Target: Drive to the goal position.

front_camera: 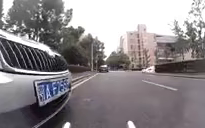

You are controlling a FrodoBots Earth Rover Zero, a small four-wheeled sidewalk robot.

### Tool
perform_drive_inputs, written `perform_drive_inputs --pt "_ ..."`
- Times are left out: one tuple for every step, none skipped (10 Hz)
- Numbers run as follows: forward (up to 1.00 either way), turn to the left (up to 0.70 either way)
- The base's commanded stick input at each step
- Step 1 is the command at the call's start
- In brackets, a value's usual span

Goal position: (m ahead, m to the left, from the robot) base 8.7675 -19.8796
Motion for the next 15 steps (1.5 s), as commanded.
perform_drive_inputs --pt "0.45 0.00" --pt "0.45 0.00" --pt "0.45 0.00" --pt "0.45 0.00" --pt "0.45 0.00" --pt "0.45 0.00" --pt "0.45 0.00" --pt "0.45 0.00" --pt "0.45 0.00" --pt "0.45 0.00" --pt "0.45 0.00" --pt "0.45 0.00" --pt "0.45 0.00" --pt "0.45 0.00" --pt "0.45 0.00"
